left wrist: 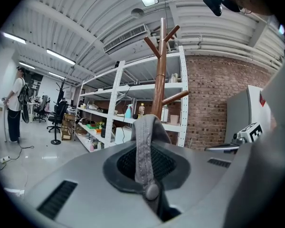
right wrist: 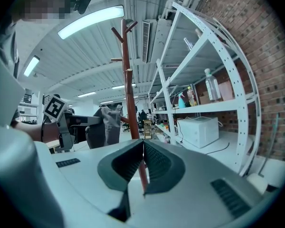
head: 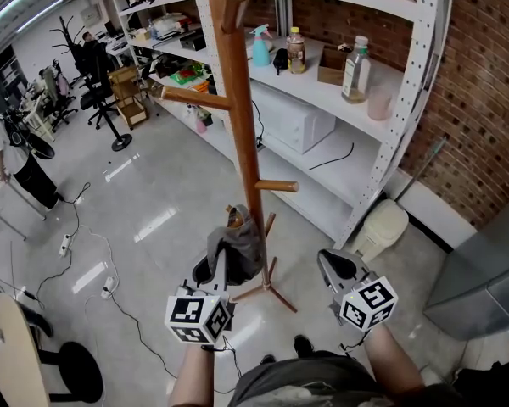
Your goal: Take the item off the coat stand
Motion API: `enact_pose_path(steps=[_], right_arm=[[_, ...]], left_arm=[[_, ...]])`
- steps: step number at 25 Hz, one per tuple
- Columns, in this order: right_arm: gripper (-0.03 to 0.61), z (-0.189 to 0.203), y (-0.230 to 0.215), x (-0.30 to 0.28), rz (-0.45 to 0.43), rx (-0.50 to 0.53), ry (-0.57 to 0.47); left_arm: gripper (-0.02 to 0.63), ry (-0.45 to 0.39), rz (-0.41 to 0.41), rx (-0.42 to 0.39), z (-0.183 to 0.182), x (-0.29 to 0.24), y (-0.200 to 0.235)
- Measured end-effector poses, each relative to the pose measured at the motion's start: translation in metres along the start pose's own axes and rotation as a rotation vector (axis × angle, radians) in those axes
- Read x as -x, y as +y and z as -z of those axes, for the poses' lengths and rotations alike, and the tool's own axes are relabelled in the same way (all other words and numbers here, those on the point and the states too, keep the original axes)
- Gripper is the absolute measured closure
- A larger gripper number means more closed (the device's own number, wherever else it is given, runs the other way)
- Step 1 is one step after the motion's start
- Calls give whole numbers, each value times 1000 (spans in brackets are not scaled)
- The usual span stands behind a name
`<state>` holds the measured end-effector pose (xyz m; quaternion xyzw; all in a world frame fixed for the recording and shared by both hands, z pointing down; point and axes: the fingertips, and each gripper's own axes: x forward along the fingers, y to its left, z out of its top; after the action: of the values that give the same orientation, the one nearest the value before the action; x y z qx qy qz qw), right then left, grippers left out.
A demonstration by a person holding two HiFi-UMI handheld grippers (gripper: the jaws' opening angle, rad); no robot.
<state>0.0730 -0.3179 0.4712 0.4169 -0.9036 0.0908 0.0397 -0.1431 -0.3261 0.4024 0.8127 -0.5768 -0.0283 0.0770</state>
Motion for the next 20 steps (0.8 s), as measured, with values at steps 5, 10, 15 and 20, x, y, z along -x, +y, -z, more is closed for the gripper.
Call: enact_pose_path(steps=[5,10,15,20], right_arm=[[569,0,8,-2,-5,3,-3],[569,-1,19,-5,-5,7,-4],[569,1,29,-9,-1,9,-4],[569,6,49,-11,3,-2,1]], left_arm=[[598,-32,18,-6,-15,7,-3],[597,-48,26,-6,-24,17,3],[598,-52,20,-5,-25,30,15],[598,-40,26,1,-20,49,25]])
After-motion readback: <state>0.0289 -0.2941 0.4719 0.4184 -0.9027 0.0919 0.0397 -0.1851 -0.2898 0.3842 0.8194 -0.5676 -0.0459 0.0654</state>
